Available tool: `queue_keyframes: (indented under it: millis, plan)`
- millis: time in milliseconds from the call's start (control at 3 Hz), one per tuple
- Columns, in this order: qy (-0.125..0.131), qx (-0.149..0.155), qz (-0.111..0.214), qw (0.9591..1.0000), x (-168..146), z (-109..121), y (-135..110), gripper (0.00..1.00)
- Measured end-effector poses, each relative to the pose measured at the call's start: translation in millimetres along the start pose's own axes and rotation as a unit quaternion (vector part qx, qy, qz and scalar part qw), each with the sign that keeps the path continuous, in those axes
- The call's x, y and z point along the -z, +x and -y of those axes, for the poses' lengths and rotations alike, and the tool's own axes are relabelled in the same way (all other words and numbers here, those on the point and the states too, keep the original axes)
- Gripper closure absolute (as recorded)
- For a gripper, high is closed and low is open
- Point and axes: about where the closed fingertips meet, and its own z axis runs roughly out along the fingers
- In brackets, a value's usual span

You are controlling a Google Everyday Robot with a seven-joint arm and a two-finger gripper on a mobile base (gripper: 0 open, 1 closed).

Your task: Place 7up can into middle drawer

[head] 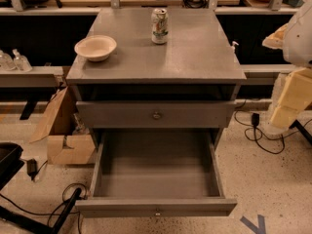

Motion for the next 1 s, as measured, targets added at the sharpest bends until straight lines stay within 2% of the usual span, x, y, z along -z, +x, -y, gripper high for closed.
queue_keyframes:
  millis: [667, 1000]
  plan:
    - [0.009, -0.002, 0.009, 0.9999, 1.0, 4.6, -1.6, 0.00]
    - [0.029, 0.018, 0.070, 0.9970, -14.5, 51.9, -30.0, 0.00]
